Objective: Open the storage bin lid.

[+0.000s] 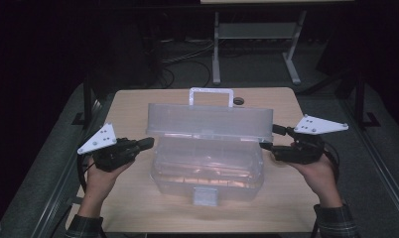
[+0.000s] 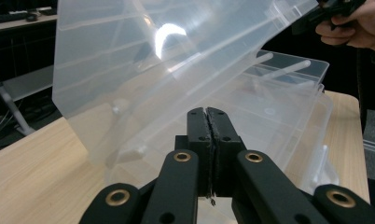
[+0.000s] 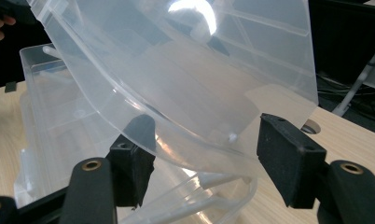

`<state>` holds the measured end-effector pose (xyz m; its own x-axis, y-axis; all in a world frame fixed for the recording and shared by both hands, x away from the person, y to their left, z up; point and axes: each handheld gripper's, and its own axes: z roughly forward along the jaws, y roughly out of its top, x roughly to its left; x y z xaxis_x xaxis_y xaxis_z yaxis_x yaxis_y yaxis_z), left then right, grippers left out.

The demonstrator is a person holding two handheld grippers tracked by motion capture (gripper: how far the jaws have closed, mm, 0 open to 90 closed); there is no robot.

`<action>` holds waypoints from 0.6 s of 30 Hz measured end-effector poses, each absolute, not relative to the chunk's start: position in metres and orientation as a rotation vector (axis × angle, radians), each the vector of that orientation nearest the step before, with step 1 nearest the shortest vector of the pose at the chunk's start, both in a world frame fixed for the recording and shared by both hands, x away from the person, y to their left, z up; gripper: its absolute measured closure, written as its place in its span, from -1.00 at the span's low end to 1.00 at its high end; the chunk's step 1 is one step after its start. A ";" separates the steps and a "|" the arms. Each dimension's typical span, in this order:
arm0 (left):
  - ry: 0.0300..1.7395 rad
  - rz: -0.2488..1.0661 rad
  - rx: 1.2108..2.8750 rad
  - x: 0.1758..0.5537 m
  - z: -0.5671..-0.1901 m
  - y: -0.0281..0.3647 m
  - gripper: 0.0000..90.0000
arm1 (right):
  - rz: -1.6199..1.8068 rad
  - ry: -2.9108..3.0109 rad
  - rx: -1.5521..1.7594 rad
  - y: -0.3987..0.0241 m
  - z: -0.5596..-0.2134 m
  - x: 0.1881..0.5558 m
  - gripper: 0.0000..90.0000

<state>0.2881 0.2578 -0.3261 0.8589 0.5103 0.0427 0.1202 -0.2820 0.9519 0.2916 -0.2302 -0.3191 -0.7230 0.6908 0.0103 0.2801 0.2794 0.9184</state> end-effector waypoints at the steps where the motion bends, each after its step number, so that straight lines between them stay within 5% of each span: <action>1: 0.477 0.405 1.844 0.287 -0.327 0.258 0.90 | 1.432 2.161 0.876 -0.230 -0.319 0.292 -0.18; 18: 0.421 0.264 1.926 0.271 -0.336 0.247 0.34 | 1.445 2.158 0.899 -0.230 -0.314 0.298 -0.18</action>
